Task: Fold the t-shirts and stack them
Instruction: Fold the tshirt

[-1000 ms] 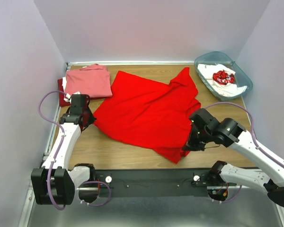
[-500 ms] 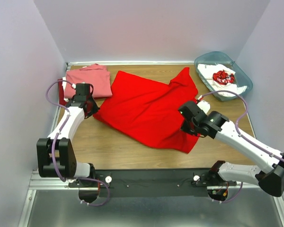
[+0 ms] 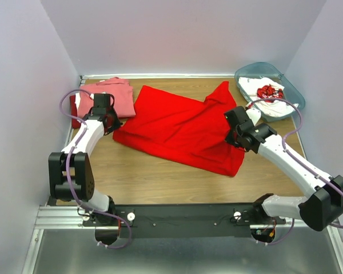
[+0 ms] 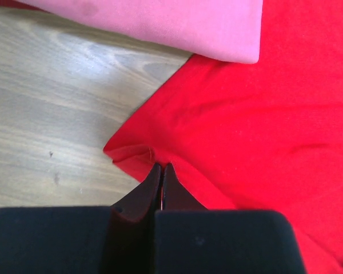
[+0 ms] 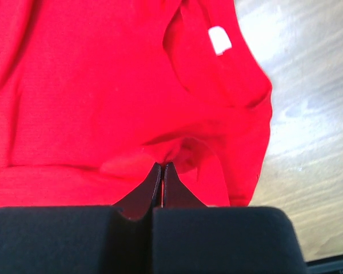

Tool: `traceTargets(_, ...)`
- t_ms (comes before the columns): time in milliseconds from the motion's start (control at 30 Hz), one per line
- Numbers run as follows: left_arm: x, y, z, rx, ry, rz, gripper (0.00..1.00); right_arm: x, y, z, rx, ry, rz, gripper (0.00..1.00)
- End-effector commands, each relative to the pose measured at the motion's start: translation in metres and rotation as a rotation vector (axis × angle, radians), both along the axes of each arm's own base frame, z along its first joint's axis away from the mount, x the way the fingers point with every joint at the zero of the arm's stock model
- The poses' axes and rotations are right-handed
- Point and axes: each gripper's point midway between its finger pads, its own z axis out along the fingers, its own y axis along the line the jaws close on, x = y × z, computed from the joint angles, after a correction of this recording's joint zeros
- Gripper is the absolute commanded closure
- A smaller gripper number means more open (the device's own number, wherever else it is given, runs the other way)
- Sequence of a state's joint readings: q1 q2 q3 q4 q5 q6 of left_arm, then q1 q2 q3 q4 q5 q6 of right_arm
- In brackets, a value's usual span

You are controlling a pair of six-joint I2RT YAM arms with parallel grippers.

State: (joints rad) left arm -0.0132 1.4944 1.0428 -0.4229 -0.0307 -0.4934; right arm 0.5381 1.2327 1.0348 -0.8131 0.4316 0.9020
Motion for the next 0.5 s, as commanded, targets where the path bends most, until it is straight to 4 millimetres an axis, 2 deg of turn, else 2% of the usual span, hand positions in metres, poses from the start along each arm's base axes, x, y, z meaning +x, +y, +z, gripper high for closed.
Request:
traceTargets(0, 0.016, -0.002, 0.003, -0.007, -0.024, -0.026, 1.00, 0.021, -0.003, 0.012, -0.047, -0.051, 0.019, 0.99)
traceTargets(167, 0.030, -0.003, 0.009, -0.010, -0.046, -0.024, 1.00, 0.030, -0.004, 0.008, -0.071, -0.039, 0.026, 1.00)
traceTargets(400, 0.045, -0.002, 0.010, -0.004, -0.041, -0.030, 1.00, 0.039, -0.012, 0.018, -0.092, -0.060, 0.013, 0.99)
traceTargets(467, 0.049, 0.009, 0.012, -0.003, -0.046, -0.006, 1.00, 0.040, -0.015, 0.019, -0.097, -0.060, 0.012, 0.99)
